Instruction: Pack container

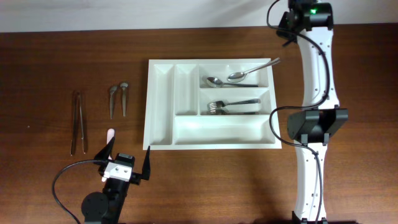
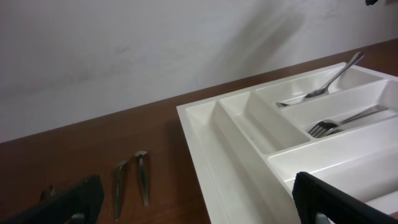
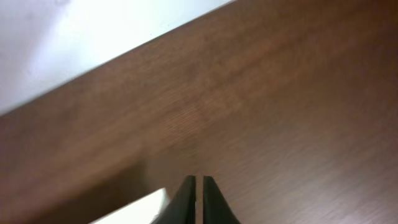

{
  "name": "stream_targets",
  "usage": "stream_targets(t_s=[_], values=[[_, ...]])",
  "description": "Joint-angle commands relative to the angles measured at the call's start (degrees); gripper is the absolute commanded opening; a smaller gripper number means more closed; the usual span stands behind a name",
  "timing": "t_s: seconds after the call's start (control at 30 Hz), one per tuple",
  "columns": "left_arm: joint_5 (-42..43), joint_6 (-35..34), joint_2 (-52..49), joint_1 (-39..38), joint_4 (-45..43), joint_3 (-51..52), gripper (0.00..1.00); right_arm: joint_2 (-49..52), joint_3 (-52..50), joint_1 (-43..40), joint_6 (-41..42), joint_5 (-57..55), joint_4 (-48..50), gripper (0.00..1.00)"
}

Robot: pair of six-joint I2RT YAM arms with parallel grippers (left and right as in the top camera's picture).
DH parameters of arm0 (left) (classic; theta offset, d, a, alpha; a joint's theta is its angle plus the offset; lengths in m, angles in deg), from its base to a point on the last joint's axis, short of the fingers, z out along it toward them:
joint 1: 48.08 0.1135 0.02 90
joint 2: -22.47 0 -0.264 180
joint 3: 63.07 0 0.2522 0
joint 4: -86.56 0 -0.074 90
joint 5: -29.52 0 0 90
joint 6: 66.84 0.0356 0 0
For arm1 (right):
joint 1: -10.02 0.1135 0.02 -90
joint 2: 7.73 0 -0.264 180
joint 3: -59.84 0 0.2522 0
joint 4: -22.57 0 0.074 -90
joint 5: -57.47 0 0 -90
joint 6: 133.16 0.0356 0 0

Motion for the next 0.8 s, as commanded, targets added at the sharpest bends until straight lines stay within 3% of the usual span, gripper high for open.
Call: stream_targets(t_s=[0.0, 0.47, 0.77], values=[[0.0, -0.3, 0.4, -0.2, 0.3, 0.2, 0.99, -0.1, -1.0, -2.0, -11.7, 3.6, 0.7, 0.04], [0.0, -0.3, 0.4, -0.2, 0.3, 0.2, 0.99, 0.3, -13.7, -3.8, -20.9, 10.5, 1.1, 0.04], [0.0, -0.3, 0.4, -0.2, 0.3, 0.2, 0.99, 0.3, -15.2, -3.6, -24.1, 10.8, 1.5, 0.04]])
